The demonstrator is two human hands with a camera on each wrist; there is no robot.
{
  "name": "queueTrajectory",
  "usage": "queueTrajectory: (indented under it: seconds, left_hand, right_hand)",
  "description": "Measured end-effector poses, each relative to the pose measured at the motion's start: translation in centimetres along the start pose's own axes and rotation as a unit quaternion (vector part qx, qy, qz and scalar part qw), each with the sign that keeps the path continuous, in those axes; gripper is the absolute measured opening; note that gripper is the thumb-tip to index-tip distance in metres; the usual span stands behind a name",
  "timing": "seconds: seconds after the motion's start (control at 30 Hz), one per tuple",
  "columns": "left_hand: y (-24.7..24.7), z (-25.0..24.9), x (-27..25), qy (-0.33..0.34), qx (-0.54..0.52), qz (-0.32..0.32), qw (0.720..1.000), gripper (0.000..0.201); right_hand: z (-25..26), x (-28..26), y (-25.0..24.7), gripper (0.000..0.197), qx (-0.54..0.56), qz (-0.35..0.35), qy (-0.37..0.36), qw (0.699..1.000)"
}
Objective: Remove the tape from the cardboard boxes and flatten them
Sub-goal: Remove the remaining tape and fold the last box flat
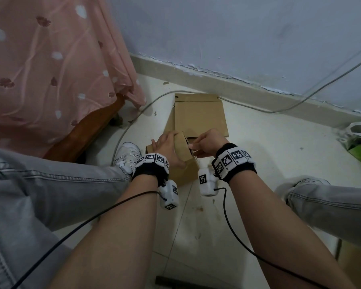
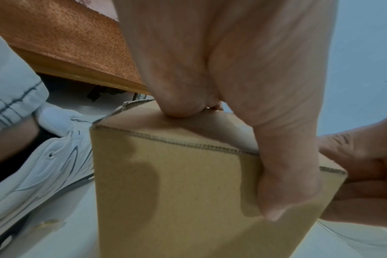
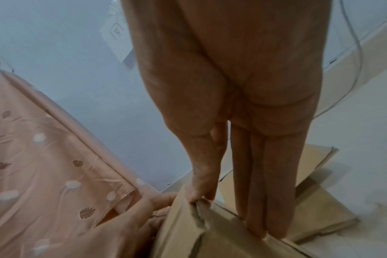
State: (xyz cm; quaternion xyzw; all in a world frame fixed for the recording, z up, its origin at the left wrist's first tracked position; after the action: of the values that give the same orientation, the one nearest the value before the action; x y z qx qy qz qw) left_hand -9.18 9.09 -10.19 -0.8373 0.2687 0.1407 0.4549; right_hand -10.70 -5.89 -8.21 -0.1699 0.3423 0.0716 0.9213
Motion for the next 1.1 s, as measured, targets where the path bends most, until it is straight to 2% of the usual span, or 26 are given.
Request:
queueTrajectory:
  seconds: [0.2, 0.3, 0.43, 0.53, 0.63, 0.77, 1.0, 1.1]
  left_hand:
    - [-0.2, 0.3, 0.1, -0.005, 0.003, -0.003, 1.000, 0.110]
    - [-0.1, 0.6, 0.8, -0.011, 0.012, -0.016, 1.000, 0.114]
    - [0.7, 0.2, 1.7, -0.022, 0.024, -0.014, 0.999, 0.118]
    - [1.2, -0.3, 2.0, -0.022, 0.024, -0.004, 0.999, 0.120]
    - [1.5, -0.7, 2.1, -0.027, 0.035, 0.004, 0.999, 0.121]
    - [1.9, -1.2, 2.4, -0.025, 0.044, 0.007, 0.999, 0.121]
    - [2.3, -1.9, 2.8, -0.021, 0.054, 0.022, 0.998, 0.117]
    - [2.8, -2.1, 3.2, -0.025, 0.064, 0.035, 0.997, 0.121]
  right_hand:
    - [-0.3, -0.1, -0.4, 0.008, -0.022, -0.007, 0.006, 1.000]
    - [0.8, -0.1, -0.4, 0.017, -0.111, -0.036, -0.017, 0.993]
    - [3.6, -0.5, 1.0, 0.022, -0.252, -0.044, -0.060, 0.965]
    - [3.8, -0.6, 1.6, 0.030, -0.304, -0.062, -0.064, 0.948]
    - [3.6, -0.6, 1.7, 0.033, -0.330, -0.097, -0.080, 0.935]
    - [3.5, -0.5, 1.9, 0.034, -0.355, -0.103, -0.086, 0.925]
    - [2.6, -0.3, 0.9, 0.034, -0.348, -0.105, -0.068, 0.929]
    - [1.8, -0.2, 0.6, 0.024, -0.330, -0.098, -0.065, 0.937]
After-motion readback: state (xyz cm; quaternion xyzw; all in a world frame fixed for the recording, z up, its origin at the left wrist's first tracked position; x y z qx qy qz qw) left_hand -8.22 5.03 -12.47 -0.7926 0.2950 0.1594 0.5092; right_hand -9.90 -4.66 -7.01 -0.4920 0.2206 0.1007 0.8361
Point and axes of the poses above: each hand's wrist, its own x-axis towards the middle knuckle, its own y-axis out of the palm, z = x × y, the point moved 8 cm from there along x, towards the middle knuckle, and after that the axes turned 8 degrees about z, right-handed, at the moved point
